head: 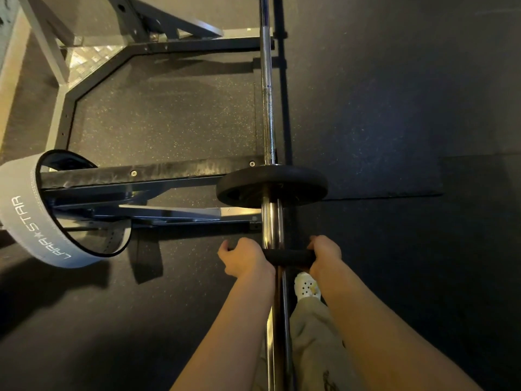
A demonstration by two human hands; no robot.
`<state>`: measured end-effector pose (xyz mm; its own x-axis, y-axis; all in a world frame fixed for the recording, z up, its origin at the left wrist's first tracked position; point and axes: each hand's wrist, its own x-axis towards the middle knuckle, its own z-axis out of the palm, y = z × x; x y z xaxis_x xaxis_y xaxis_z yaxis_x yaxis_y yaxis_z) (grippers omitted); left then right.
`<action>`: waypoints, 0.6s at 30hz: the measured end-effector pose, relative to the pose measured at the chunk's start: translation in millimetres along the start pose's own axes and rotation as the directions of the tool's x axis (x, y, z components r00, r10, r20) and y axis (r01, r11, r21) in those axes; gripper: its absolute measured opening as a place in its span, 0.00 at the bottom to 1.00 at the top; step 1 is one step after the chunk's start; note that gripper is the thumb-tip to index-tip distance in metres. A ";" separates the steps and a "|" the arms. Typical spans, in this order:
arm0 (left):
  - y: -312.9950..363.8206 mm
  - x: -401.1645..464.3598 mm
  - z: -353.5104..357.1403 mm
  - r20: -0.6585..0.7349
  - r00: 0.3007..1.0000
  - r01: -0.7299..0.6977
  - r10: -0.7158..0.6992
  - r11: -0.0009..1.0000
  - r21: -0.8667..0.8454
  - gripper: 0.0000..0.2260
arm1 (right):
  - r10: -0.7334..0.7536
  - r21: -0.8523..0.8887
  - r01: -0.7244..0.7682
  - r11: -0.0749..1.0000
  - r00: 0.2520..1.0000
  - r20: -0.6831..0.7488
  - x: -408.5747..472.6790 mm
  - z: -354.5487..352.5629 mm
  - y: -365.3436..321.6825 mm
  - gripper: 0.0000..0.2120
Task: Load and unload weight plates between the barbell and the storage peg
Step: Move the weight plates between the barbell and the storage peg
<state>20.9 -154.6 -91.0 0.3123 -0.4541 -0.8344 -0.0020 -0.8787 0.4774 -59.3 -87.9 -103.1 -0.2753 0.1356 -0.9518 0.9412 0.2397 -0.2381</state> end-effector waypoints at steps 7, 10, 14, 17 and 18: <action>8.8 1.3 -11.4 0.058 0.969 0.246 -0.240 0.930 -0.273 0.26 | 0.069 0.187 -0.083 0.979 0.994 0.080 -11.3 -8.2 10.7 0.30; 16.4 5.4 -5.9 0.042 0.960 0.281 -0.278 0.938 -0.201 0.23 | 0.054 0.158 -0.062 0.985 0.997 0.055 -10.3 1.2 10.8 0.24; 15.0 4.8 14.0 -0.036 0.979 0.193 -0.198 0.974 -0.117 0.22 | 0.078 0.087 -0.080 0.993 0.997 0.029 -2.7 8.8 -13.7 0.10; 15.0 6.1 35.3 -0.138 0.987 0.066 -0.083 0.990 -0.125 0.27 | 0.137 0.082 -0.139 0.987 0.990 0.038 5.2 11.3 -34.3 0.01; 16.4 8.1 41.3 -0.171 0.983 0.040 -0.062 0.991 -0.125 0.27 | 0.145 0.067 -0.147 0.987 0.989 0.037 9.7 12.6 -37.7 0.03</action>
<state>-15.8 -178.7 -101.3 0.4700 -0.3670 -0.8027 0.1294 -0.8710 0.4740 -95.0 -107.7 -105.8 -0.1289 0.1335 -0.9826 0.9824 0.1520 -0.1083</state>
